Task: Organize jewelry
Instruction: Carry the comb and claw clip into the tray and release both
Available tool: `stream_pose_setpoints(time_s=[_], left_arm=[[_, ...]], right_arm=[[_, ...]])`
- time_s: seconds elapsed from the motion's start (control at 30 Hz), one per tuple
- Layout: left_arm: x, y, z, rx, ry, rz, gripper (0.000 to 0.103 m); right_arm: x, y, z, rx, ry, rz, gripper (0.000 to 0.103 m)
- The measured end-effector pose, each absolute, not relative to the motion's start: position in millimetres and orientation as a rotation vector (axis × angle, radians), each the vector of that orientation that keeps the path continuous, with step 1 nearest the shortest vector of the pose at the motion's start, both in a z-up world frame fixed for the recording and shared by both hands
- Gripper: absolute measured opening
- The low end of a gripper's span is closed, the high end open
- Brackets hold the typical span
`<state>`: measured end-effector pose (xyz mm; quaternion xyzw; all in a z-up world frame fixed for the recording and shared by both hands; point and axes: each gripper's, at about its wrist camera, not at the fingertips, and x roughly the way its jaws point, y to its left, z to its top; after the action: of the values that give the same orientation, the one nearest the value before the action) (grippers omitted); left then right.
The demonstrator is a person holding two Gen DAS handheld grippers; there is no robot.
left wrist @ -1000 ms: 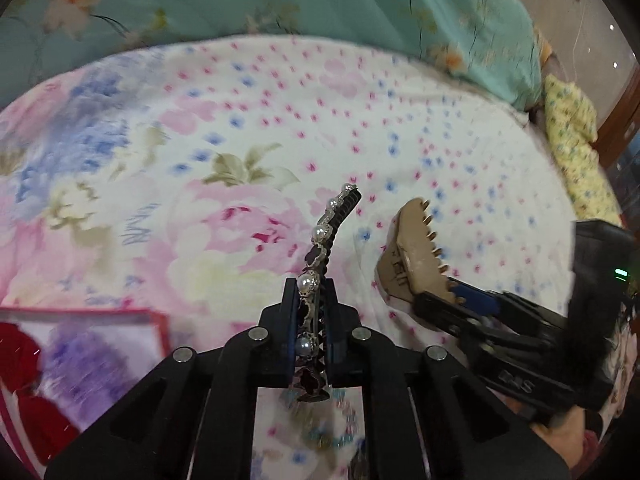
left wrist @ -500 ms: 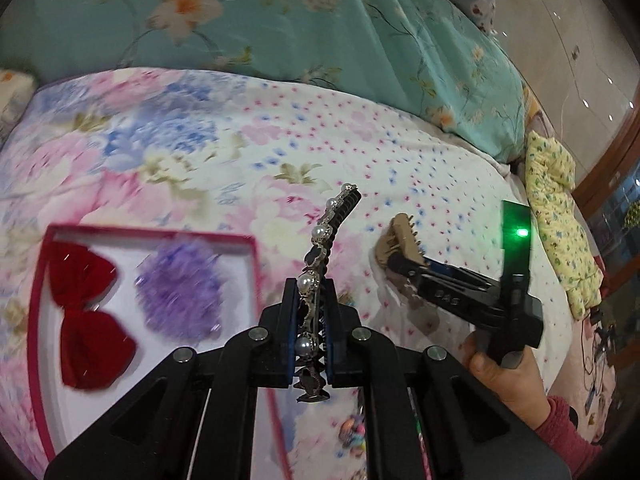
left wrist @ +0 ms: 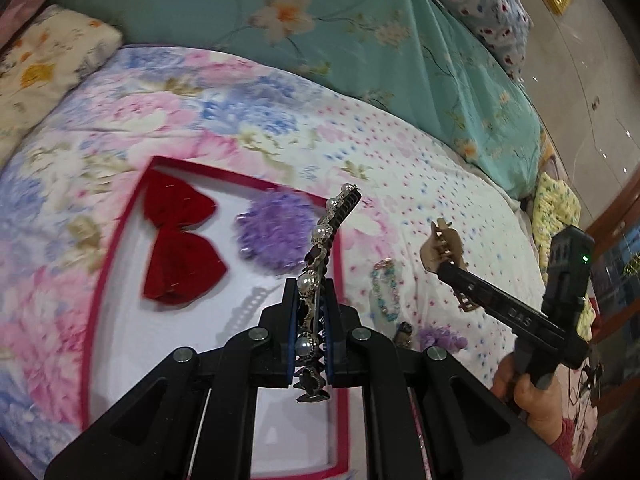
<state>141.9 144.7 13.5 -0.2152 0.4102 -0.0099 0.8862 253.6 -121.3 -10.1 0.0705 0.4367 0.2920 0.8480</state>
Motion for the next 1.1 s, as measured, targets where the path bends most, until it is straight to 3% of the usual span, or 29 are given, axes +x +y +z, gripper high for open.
stream_pose_setpoints(time_s=[0.53,1.1], left_arm=[[108.2,192.9,-1.0,-0.503,0.836,0.065,0.008],[144.1,229.0,-37.1,-0.57,0.844,0.096,0.008]], right_arm=[[195.3,-48.9,-4.7,0.083,0.924,0.768,0.042],[205.6,16.1,-24.3,0.009,0.956,0.827,0.042]])
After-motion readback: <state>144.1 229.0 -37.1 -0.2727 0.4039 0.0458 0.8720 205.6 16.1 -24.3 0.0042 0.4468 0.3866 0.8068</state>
